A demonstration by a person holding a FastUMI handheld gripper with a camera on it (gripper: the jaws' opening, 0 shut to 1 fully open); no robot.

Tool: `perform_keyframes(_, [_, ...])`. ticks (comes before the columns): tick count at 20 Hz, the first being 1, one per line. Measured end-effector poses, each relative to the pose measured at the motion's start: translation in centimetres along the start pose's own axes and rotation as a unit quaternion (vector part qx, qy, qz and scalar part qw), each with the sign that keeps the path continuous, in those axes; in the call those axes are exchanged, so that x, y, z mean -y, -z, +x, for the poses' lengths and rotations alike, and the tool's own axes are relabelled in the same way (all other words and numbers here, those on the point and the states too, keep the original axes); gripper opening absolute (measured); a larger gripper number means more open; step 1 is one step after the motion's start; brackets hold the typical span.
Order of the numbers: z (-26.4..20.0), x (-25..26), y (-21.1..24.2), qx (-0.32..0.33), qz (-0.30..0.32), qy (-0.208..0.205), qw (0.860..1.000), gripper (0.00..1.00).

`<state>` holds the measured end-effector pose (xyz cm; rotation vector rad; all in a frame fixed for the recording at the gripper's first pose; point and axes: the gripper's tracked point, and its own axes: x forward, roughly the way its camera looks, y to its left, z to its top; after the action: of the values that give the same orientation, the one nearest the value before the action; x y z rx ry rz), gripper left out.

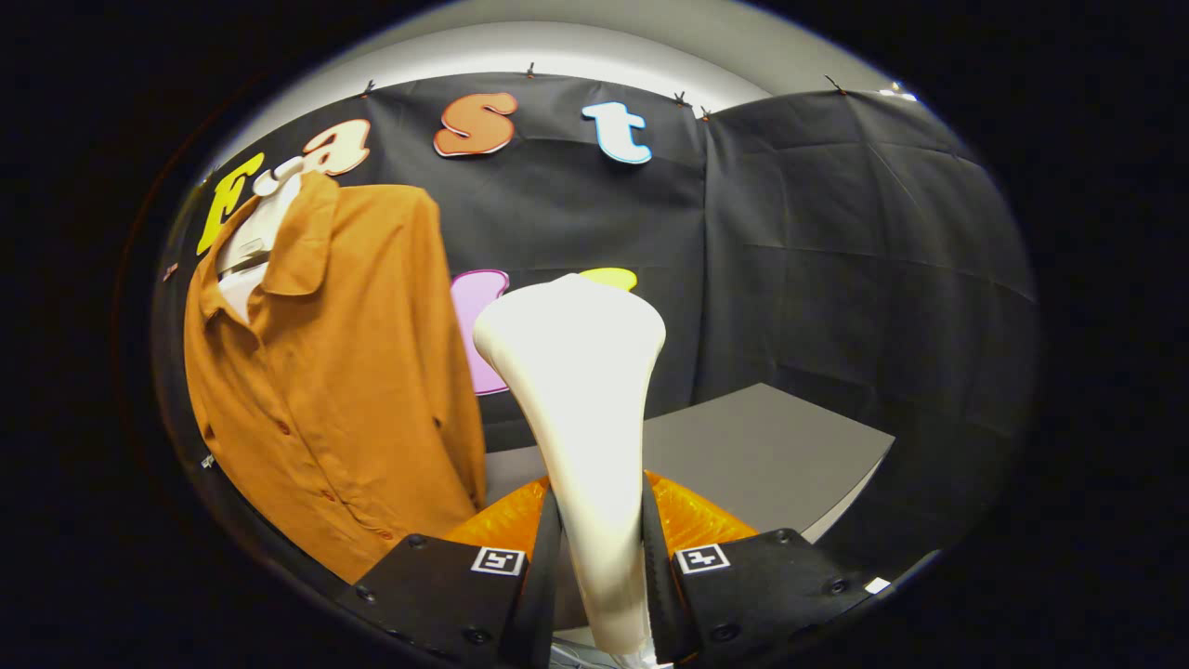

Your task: Iron the clothes twice with a garment steamer, once on the left side and once on the right side.

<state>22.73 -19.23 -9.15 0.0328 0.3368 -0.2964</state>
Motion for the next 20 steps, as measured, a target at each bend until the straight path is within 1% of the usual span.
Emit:
perform_keyframes(5, [-1.2, -7.2, 0.5, 0.002, -0.015, -0.033, 0.999, 0.44])
perform_keyframes(10, [-1.2, -11.9, 0.2, 0.003, -0.022, -0.058, 0.998, 0.44])
perform_keyframes(16, [-0.2, -14.6, 0.1, 0.0, -0.033, -0.066, 0.997, 0.44])
perform_keyframes(20, [0.7, -15.5, 1.0, -0.017, -0.045, -0.066, 0.997, 0.45])
